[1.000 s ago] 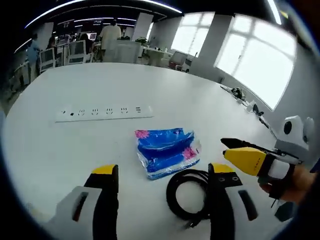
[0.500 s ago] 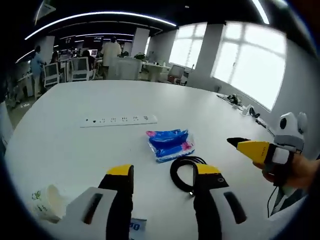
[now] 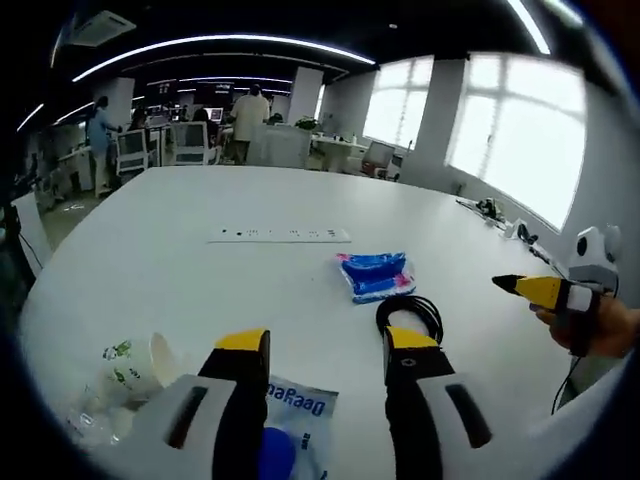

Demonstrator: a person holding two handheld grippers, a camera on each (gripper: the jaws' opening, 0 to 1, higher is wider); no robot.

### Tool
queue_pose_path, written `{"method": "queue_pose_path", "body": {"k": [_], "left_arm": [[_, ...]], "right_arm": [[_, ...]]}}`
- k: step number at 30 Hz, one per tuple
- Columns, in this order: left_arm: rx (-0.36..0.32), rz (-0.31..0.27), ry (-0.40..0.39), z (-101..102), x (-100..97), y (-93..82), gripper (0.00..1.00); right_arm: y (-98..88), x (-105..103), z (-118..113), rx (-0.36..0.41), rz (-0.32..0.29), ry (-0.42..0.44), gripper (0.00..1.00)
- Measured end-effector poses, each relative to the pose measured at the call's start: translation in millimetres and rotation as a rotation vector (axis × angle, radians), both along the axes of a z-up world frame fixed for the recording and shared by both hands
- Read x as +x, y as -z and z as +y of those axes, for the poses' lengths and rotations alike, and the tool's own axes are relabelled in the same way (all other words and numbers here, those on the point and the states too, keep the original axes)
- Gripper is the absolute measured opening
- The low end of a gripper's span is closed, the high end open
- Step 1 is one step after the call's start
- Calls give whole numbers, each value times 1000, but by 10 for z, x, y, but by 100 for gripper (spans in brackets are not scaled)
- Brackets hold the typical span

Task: Arrange the tabletop items into an orderly group along one side of the table until the central work area is clear of visible clutter.

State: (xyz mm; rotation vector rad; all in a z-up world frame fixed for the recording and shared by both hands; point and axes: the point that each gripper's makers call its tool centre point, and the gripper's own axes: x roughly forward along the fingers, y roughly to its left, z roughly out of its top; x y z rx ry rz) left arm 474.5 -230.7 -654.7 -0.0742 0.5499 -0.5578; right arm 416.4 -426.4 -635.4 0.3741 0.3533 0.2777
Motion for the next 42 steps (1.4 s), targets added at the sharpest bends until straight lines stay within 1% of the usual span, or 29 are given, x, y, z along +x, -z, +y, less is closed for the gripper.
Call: {"method": "queue_pose_path", "body": {"k": [1, 3, 5, 9, 11, 13, 14, 15, 16, 17, 18, 19, 21, 24, 27, 30, 33, 34, 37, 40, 42], "left_arm": [[7, -12, 3, 9, -5, 8, 56], [35, -7, 10, 37, -21, 42, 56], [37, -4, 10, 56, -43, 62, 57], [40, -2, 2, 133, -125, 68, 61], [31, 5, 6, 174, -173, 76, 66], [49, -7, 13, 245, -243, 86, 69], [79, -2, 16, 321, -298, 121, 70], [87, 3, 11, 371, -328, 143, 69], [85, 14, -9, 466, -372, 176, 69], [68, 24, -29, 519, -396, 192, 70], [33, 42, -70, 618, -438, 227, 70], [24, 59, -90, 686, -477, 266, 71], [42, 83, -119, 848, -569, 359, 71], [59, 103, -137, 987, -686, 431, 71], [71, 126, -159, 1101, -759, 499, 70], [73, 139, -178, 1163, -787, 529, 69], [74, 135, -203, 1198, -765, 527, 68], [69, 123, -217, 1209, -738, 508, 68], [51, 124, -232, 1200, -705, 497, 66], [46, 127, -232, 1167, -699, 508, 66], [39, 129, -233, 1158, -714, 514, 67]], "right_arm": [[34, -39, -18, 4, 15, -1, 83], [64, -89, -37, 5, 32, -2, 83], [99, -119, -47, -6, 50, -9, 82], [127, -176, -39, -2, 65, -22, 82], [167, -223, -42, 0, 85, -29, 81], [188, -265, -57, -1, 90, -34, 81], [212, -290, -68, 0, 99, -36, 81], [241, -312, -79, 4, 109, -35, 81], [273, -329, -87, 8, 117, -34, 81], [309, -343, -92, 15, 126, -33, 81], [379, -377, -95, 36, 158, -29, 81], [416, -391, -105, 43, 173, -24, 80], [430, -398, -122, 47, 173, -18, 79], [430, -397, -138, 49, 178, -10, 79], [460, -385, -129, 50, 188, -10, 78], [476, -384, -77, 46, 198, -28, 77], [496, -379, -39, 43, 208, -47, 76], [503, -376, -32, 42, 210, -51, 76], [522, -371, -7, 40, 219, -63, 75], [515, -371, 50, 37, 219, -85, 75], [498, -382, 143, 31, 219, -134, 73]]}}
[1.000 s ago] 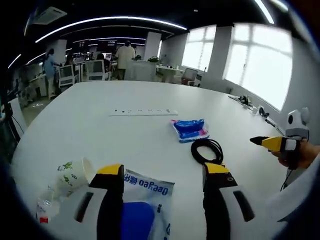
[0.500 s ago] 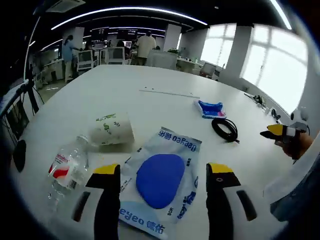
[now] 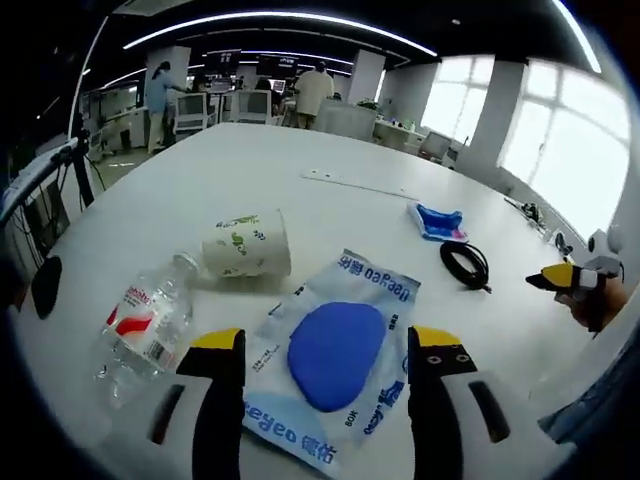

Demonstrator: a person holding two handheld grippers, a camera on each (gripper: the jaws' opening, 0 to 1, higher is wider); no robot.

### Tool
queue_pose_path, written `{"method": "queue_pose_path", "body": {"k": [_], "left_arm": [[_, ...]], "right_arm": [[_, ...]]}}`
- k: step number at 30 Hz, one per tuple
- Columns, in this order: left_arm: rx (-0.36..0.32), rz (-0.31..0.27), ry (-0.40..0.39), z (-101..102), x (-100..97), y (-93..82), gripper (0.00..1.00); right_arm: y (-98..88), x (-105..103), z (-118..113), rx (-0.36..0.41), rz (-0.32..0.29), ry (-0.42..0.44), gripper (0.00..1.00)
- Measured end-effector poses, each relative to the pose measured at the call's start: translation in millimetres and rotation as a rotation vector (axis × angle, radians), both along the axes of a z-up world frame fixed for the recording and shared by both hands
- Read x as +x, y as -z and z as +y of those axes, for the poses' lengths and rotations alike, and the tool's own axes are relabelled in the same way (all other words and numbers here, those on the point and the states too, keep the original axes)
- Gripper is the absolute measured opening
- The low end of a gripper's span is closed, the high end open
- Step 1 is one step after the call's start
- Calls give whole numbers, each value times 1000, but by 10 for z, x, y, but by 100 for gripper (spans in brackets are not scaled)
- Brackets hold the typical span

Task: Arrange the tabletop items into an orderly group along one side of the table until the central work area is clear of visible clutter.

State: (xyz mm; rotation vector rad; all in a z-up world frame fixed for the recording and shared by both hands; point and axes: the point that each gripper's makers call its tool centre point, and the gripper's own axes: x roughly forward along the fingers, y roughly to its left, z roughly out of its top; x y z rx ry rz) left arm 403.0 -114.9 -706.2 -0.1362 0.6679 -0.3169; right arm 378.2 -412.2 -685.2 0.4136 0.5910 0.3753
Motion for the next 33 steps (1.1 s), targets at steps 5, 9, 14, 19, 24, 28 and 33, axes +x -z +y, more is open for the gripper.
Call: {"method": "queue_pose_path", "body": {"k": [5, 9, 14, 19, 24, 28, 33], "left_arm": [[6, 13, -16, 51, -115, 20, 66], [15, 18, -38, 155, -247, -15, 65], [13, 18, -74, 302, -387, -51, 65], [33, 38, -82, 358, -565, -14, 65], [25, 59, -97, 382, -697, 4, 64], [17, 83, -102, 365, -753, 71, 63], [-11, 113, -113, 303, -782, 156, 60]], "right_arm": [[-35, 22, 336, -9, 13, -151, 70], [-184, 194, 502, -22, -19, -225, 70], [-390, 373, 722, -123, -40, -460, 70], [-675, 660, 780, -159, -73, -532, 70], [-1002, 957, 808, -251, -132, -631, 70], [-1184, 1112, 905, -238, -142, -649, 69], [-1045, 1120, 1128, -233, -133, -660, 62]]}}
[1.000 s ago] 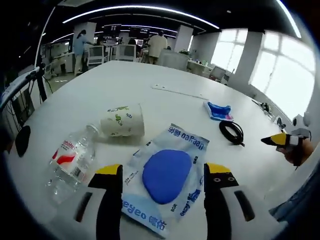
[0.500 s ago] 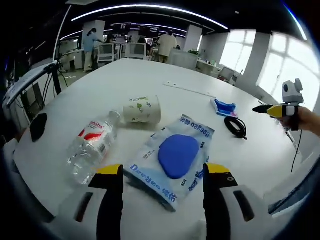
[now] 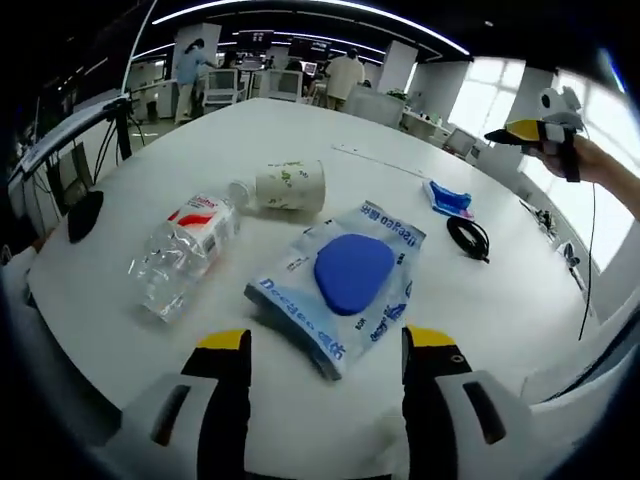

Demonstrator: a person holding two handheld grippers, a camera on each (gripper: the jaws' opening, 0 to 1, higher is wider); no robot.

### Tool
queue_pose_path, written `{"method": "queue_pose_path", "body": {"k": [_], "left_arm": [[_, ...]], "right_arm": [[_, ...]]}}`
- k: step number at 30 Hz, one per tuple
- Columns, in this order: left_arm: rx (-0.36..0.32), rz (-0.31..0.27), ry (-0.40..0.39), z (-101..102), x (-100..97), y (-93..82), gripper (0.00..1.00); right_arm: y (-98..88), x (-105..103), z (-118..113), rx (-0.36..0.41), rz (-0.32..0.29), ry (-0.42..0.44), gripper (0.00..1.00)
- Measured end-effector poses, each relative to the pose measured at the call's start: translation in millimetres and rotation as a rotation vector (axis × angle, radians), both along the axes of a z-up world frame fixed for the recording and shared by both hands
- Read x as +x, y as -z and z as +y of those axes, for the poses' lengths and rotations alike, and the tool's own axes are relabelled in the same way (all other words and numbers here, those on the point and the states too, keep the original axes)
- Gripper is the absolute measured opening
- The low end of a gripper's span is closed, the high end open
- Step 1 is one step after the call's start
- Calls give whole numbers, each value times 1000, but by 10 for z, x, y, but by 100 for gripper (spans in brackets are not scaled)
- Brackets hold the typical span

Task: Arrange the tabletop items into an orderly group along one side of the table until the central work area is clear of visible clutter.

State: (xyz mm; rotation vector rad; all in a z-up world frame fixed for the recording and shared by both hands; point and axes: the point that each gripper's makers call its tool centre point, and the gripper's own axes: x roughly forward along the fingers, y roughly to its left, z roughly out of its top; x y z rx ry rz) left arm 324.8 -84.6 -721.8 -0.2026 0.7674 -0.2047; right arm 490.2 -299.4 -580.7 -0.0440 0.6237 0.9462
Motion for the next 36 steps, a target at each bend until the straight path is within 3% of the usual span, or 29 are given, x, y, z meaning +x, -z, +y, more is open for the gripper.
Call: {"method": "queue_pose_path", "body": {"k": [5, 9, 13, 18, 26, 31, 36], "left_arm": [[-17, 24, -14, -27, -2, 82, 54], [-35, 60, -61, -1, -24, 145, 49], [-76, 75, -116, 15, -35, 184, 41], [-98, 100, -160, 19, -52, 267, 41], [-148, 133, -197, -57, -46, 314, 30], [-150, 181, -184, -85, -81, 398, 9], [-140, 192, -156, -85, -76, 403, 6]], "right_arm": [[427, -144, 273, -7, 104, -15, 52], [796, -206, 499, -39, 146, -29, 46], [1011, -179, 584, -64, 144, -22, 38], [1319, -181, 620, -68, 213, 15, 34], [1551, -240, 652, -96, 277, 16, 26], [1647, -353, 757, -88, 302, -3, 21], [1734, -413, 715, -148, 257, -1, 5]]}}
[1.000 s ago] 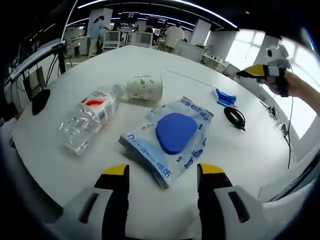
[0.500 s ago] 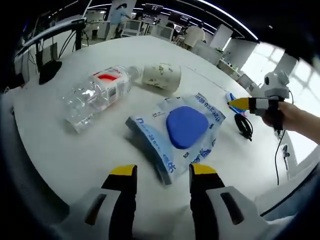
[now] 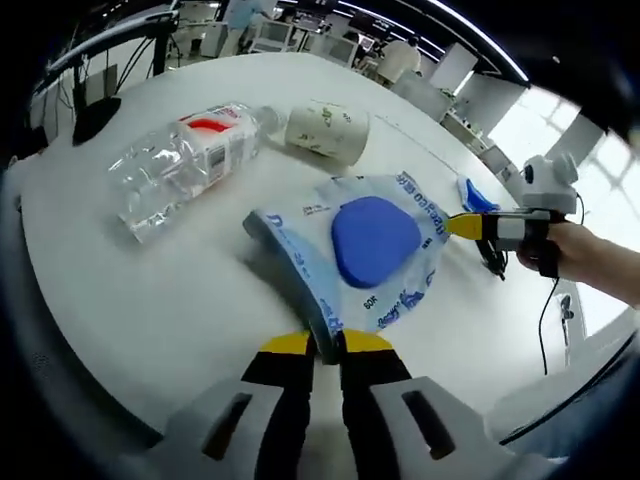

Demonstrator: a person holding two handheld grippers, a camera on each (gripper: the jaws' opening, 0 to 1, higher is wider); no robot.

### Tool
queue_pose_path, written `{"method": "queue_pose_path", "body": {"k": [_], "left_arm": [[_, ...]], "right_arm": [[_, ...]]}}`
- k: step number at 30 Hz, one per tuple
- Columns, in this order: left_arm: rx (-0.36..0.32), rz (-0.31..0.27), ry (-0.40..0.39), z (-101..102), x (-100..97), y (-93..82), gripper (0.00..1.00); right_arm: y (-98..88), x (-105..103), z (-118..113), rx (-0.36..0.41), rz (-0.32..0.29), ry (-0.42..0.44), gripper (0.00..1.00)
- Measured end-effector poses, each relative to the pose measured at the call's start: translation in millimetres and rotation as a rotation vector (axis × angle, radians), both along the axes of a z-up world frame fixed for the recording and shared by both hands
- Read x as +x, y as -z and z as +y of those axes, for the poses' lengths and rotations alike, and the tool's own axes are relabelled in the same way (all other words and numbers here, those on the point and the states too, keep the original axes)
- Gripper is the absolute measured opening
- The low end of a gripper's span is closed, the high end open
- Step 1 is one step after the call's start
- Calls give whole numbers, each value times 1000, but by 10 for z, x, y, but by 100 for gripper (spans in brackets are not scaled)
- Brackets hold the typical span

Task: Arrange the tabletop items into an orderly group along one side of the table until the central work area is clear of visible clutter.

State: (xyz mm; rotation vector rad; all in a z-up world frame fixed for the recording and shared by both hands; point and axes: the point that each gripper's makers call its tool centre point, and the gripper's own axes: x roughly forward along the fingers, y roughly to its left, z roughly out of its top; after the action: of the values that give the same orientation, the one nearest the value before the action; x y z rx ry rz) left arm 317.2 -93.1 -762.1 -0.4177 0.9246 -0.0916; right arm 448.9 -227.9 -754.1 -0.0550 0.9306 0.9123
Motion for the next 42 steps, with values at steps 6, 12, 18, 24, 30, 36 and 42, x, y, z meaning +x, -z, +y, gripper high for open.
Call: {"method": "queue_pose_path", "body": {"k": [6, 12, 18, 24, 30, 36, 42], "left_arm": [[-19, 21, 8, 3, 9, -7, 3], [8, -15, 49, -29, 55, -126, 0], [29, -64, 97, -50, 172, -281, 0], [60, -139, 182, -140, 389, -481, 0], [134, -195, 290, -215, 626, -663, 0], [164, -240, 359, -235, 870, -824, 0], [203, -274, 403, -210, 1113, -993, 0]], "right_arm": [[-70, -79, 7, 32, -11, -6, 0], [-182, -95, -51, 37, -52, 13, 0], [-341, -102, -173, 77, -73, 74, 0], [-524, -81, -405, 100, -121, 180, 0], [-693, -71, -584, 161, -131, 294, 0], [-853, -80, -691, 190, -149, 346, 0], [-1006, -140, -705, 228, -172, 363, 0]]}}
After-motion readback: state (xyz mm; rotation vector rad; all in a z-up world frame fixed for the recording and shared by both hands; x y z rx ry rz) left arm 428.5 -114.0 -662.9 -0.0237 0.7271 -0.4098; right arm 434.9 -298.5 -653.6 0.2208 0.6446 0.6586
